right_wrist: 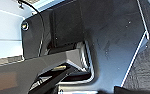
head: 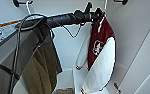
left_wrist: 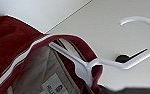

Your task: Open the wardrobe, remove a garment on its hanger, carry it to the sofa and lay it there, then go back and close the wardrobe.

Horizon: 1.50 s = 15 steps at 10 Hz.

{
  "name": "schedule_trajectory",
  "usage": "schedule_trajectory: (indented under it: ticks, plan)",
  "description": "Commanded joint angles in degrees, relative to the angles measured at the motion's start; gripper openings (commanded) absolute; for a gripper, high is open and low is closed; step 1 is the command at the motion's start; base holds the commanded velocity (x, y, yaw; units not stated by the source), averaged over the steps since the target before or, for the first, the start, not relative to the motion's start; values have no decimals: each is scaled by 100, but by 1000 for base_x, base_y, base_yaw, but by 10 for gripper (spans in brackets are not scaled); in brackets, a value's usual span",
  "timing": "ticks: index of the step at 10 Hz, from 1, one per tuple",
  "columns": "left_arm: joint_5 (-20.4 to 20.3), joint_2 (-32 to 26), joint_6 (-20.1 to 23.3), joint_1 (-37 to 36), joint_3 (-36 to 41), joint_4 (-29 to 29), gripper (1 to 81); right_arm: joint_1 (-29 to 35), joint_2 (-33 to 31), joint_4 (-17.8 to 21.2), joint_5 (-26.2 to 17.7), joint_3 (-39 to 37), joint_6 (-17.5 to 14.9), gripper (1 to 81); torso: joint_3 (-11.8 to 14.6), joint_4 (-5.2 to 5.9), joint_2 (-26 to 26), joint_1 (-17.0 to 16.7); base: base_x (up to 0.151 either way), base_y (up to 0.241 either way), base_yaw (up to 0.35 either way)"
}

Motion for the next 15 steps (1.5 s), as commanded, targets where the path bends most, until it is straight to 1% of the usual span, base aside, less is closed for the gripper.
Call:
schedule_trajectory:
  ticks: [1,4,6,8,15]
  plan:
    - [-339,-57,116,-1229,-73,191,10,146,15,21,-423,33,1,811,0,0,0,0,0,0,0]
    - [-331,-66,116,-1176,-11,191,10,155,15,21,-414,33,1,811,0,0,0,0,0,0,0]
    - [-339,-83,116,-1132,68,191,10,155,15,21,-414,33,9,811,0,0,2,2,-72,0,0]
    - [-339,-119,116,-1106,129,191,10,137,15,21,-344,33,1,811,-2,2,9,9,-102,0,0]
    - [-357,-171,116,-1097,270,182,10,137,15,21,-335,33,1,811,-2,2,9,6,-112,0,0]
